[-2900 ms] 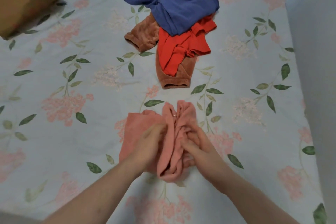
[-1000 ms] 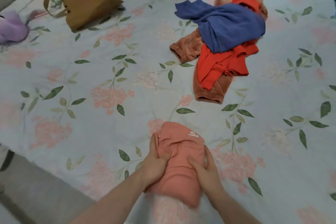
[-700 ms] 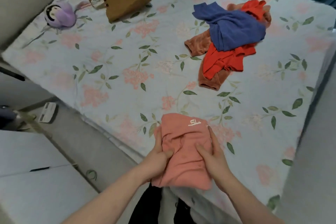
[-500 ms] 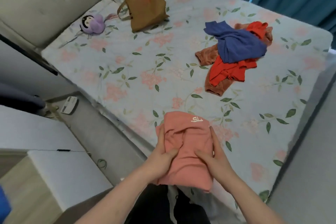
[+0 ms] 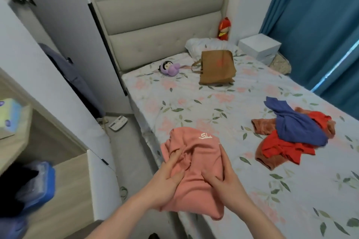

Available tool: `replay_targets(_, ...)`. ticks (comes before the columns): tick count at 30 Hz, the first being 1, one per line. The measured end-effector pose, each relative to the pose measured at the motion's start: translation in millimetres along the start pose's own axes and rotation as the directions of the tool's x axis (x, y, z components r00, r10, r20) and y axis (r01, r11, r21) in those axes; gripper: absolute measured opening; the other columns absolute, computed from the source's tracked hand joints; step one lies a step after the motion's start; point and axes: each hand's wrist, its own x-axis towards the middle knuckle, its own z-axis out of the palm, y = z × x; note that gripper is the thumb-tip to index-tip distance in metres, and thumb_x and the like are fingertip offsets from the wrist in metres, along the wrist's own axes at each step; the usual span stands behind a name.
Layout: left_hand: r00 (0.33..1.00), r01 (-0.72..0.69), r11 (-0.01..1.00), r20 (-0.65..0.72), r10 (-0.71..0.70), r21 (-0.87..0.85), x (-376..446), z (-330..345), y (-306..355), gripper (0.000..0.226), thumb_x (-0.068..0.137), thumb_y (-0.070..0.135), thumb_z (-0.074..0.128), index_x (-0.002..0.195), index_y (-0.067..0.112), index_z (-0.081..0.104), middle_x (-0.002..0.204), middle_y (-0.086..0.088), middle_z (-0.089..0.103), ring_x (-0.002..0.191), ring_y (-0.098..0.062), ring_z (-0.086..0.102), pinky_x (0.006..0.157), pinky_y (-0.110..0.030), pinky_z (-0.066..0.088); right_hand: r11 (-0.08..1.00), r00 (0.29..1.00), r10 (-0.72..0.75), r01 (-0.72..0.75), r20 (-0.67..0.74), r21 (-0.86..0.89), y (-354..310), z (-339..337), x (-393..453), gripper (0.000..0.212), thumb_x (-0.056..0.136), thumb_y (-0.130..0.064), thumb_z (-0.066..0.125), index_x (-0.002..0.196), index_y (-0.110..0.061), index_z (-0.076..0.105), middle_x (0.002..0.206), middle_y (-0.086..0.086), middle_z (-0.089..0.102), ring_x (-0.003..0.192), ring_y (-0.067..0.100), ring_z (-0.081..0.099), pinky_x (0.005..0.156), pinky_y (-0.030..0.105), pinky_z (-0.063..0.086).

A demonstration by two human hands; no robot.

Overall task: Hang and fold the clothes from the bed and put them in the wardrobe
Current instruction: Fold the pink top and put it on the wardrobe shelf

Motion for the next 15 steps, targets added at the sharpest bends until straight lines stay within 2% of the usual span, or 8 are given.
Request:
replay_targets(3, 0.994, -0.007, 0.997, -0.109, -0.001, -0.075, -10.3, -47.6, -2.6, 0.058, 0.105, 0.022, 0.052, 0.131, 0.065, 0.024, 0.151, 0.035, 0.024, 0.147, 0.006, 0.021, 0.115, -0.008, 0.018, 0.998, 0.996, -0.058, 0.061, 0.074, -0.035, -39.2, 42.3, 20.7, 0.090, 0.090, -0.039, 0.073, 0.152, -0.055, 0.010, 0.128, -0.048, 0.031, 0.111, -0.026, 0.043, 0.081, 0.002, 0.039)
replay_targets(6, 0.976, -0.027, 0.995, -0.216, 0.005, -0.101, -18.5, -97.0, -7.2, 0.056, 0.104, 0.027, 0.053, 0.131, 0.068, 0.025, 0.145, 0.040, 0.029, 0.144, 0.007, 0.028, 0.110, -0.007, 0.022, 0.990, 0.985, -0.135, 0.138, 0.108, -0.026, -70.1, 88.3, 41.1, 0.090, 0.088, -0.038, 0.076, 0.152, -0.055, 0.014, 0.134, -0.044, 0.034, 0.107, -0.032, 0.039, 0.085, 0.006, 0.040)
replay_targets(8, 0.961, -0.047, 0.993, -0.277, 0.016, -0.105, -21.8, -126.9, -5.9, 0.061, 0.104, 0.031, 0.054, 0.135, 0.070, 0.020, 0.139, 0.046, 0.028, 0.133, 0.021, 0.031, 0.101, 0.000, 0.023, 0.984, 0.977, -0.176, 0.179, 0.121, -0.021, -90.6, 112.7, 52.8, 0.091, 0.088, -0.037, 0.077, 0.155, -0.052, 0.017, 0.142, -0.035, 0.038, 0.111, -0.029, 0.039, 0.091, 0.011, 0.038)
replay_targets(10, 0.954, -0.071, 0.990, -0.298, 0.031, -0.125, -25.8, -152.7, -2.2, 0.070, 0.105, 0.028, 0.053, 0.143, 0.068, 0.009, 0.142, 0.048, 0.018, 0.122, 0.036, 0.020, 0.102, 0.002, 0.020, 0.980, 0.971, -0.195, 0.200, 0.137, -0.022, -107.8, 131.1, 64.1, 0.089, 0.090, -0.034, 0.076, 0.156, -0.049, 0.018, 0.144, -0.031, 0.039, 0.111, -0.025, 0.040, 0.091, 0.010, 0.037)
replay_targets(13, 0.954, -0.134, 0.984, -0.286, 0.094, -0.121, -26.7, -183.2, 4.9, 0.076, 0.104, 0.032, 0.054, 0.148, 0.066, 0.001, 0.144, 0.051, 0.005, 0.124, 0.038, 0.011, 0.111, -0.006, 0.016, 0.972, 0.963, -0.229, 0.234, 0.142, -0.020, -130.6, 149.1, 81.1, 0.086, 0.091, -0.028, 0.074, 0.154, -0.049, 0.020, 0.141, -0.030, 0.041, 0.110, -0.022, 0.043, 0.090, 0.011, 0.037)
replay_targets(15, 0.950, -0.165, 0.980, -0.286, 0.128, -0.109, -22.9, -202.0, 10.8, 0.073, 0.104, 0.031, 0.053, 0.147, 0.068, 0.007, 0.147, 0.048, 0.008, 0.127, 0.038, 0.012, 0.108, 0.001, 0.015, 0.966, 0.957, -0.249, 0.257, 0.151, -0.032, -145.6, 156.5, 96.8, 0.087, 0.091, -0.030, 0.075, 0.156, -0.049, 0.021, 0.145, -0.029, 0.041, 0.123, -0.011, 0.046, 0.098, 0.019, 0.037)
